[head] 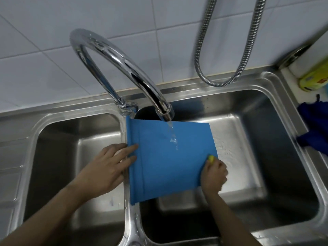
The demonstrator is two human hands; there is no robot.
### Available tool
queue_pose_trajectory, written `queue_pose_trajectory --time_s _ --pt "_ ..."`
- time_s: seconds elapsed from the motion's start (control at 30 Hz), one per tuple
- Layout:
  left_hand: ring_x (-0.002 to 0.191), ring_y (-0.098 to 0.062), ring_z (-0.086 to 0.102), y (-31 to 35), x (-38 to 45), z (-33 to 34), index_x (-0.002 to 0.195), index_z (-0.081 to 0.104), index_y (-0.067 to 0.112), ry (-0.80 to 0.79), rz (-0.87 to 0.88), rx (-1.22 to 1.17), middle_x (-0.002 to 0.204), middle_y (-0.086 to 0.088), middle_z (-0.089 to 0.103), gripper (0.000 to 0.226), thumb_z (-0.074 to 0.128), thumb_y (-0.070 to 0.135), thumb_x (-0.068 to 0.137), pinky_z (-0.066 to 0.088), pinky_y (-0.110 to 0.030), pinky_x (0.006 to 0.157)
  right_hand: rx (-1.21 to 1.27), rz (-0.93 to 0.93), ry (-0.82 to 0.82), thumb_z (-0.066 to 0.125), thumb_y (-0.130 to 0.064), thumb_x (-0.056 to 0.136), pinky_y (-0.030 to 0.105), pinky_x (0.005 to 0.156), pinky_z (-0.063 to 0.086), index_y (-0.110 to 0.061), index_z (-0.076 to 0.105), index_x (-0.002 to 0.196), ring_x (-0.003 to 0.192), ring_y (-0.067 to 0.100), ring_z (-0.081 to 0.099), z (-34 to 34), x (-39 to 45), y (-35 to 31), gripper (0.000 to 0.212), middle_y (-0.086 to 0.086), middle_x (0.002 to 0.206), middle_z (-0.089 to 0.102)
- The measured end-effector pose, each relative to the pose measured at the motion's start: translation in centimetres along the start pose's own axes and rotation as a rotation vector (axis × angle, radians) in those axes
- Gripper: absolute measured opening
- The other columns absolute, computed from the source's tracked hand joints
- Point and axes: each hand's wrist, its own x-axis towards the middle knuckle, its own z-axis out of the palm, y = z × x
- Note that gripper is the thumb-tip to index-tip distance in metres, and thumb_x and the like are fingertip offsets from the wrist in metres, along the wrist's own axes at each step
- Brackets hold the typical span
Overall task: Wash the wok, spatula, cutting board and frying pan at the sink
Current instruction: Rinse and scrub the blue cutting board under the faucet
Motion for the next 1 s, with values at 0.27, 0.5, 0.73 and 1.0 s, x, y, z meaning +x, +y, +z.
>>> queue_pose_trajectory --time_s 0.27,0.5,0.73,1.0 --pt "0.118 -0.033 0.055 -0.9 1.4 -1.0 0.1 0.061 0.015 0.061 0.389 0.451 0.108 -0.008 0.067 0.044 0.027 -0.002 0.079 0.012 -0.062 0.11 0.132 -0.364 -0.042 0.026 -0.045 0.098 0.041 0.088 0.045 -0.009 0.063 0.115 0.101 0.032 0.054 -0.7 -5.1 -4.3 0.054 0.012 0.113 0.061" --pt "0.079 -0.018 0.061 5.0 1.5 -6.6 0.091 0.053 0.02 0.159 0.475 0.297 0.086 0.003 0.06 0.025 0.029 0.021 0.101 0.041 -0.044 0.096 0.186 -0.706 -0.207 0.023 -0.053 0.095 0.033 0.082 0.042 -0.018 0.066 0.098 0.093 0.02 0.054 -6.2 -5.7 -4.3 0.055 0.0 0.1 0.064" --pt "0.069 -0.02 0.06 14.5 6.9 -11.6 0.088 0.055 0.016 0.268 0.308 0.047 0.082 -0.001 0.06 0.041 0.034 0.05 0.093 0.05 -0.031 0.056 0.536 -0.207 -0.115 0.044 -0.03 0.099 0.042 0.078 0.045 -0.011 0.063 0.09 0.082 0.028 0.058 -18.2 -0.2 3.8 0.028 0.012 0.083 0.064" --pt "0.092 -0.034 0.06 22.4 12.6 -15.2 0.105 0.048 0.01 0.276 -0.401 -0.268 0.104 -0.01 0.059 0.035 0.034 0.042 0.1 0.034 -0.039 0.064 0.7 -0.152 -0.106 0.046 -0.027 0.099 0.043 0.091 0.042 0.0 0.062 0.105 0.094 0.03 0.056 -21.1 -4.4 5.2 0.032 0.017 0.093 0.06"
